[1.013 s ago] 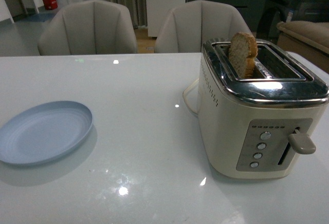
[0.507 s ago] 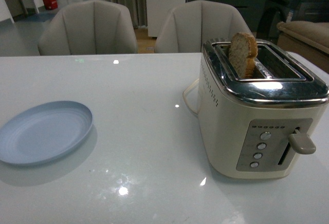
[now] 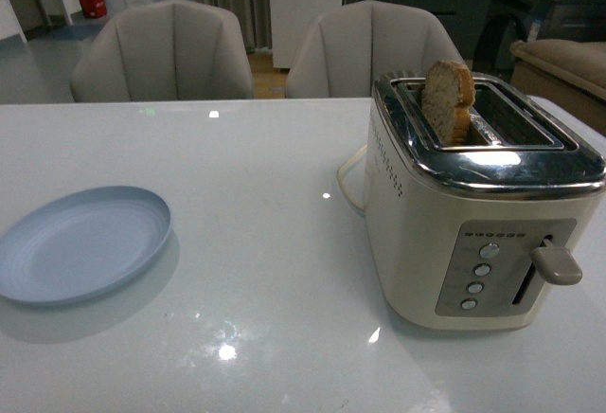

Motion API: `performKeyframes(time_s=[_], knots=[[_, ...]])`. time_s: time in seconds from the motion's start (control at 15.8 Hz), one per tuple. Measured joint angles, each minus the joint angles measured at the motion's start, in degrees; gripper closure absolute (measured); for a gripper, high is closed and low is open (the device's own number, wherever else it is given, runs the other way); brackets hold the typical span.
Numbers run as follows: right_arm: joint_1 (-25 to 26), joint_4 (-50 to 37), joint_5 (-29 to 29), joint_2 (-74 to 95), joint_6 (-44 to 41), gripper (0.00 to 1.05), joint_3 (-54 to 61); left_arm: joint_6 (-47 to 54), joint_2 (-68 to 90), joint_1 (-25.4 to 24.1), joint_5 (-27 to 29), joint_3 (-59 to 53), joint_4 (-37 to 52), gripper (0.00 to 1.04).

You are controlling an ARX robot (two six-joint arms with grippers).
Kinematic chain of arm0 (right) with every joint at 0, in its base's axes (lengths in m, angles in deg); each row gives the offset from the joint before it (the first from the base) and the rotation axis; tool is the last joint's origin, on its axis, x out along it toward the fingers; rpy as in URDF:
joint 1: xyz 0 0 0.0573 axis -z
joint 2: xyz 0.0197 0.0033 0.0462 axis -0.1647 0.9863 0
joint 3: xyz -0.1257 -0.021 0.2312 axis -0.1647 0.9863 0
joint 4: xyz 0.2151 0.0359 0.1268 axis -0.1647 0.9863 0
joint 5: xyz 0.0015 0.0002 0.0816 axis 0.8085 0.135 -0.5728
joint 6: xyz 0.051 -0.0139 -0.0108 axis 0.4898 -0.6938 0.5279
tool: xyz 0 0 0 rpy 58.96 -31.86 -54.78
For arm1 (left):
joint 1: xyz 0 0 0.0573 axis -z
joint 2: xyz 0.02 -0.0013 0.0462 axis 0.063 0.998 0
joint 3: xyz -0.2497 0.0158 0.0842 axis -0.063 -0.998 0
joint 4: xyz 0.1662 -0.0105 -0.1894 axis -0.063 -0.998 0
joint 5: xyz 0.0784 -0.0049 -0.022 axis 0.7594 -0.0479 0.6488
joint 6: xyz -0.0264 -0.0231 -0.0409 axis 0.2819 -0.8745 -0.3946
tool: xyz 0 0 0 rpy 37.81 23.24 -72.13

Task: Left arm holds plate, right arm toasts bread

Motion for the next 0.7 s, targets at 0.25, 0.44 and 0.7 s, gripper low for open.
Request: performKeyframes(time_s=[0.25,0.44,0.7], knots=[[0.00,0.02,0.00,0.00,0.00,0.06,0.00,-0.02,0.00,0.00,0.02,0.02,0.07,1.03],[0.00,0.02,0.00,0.00,0.00,0.06,0.00,-0.02,0.00,0.00,0.02,0.00,0.07,1.03],[0.00,0.02,0.00,0.00,0.00,0.06,0.00,-0.02,0.00,0.00,0.02,0.00,0.07,0.77]])
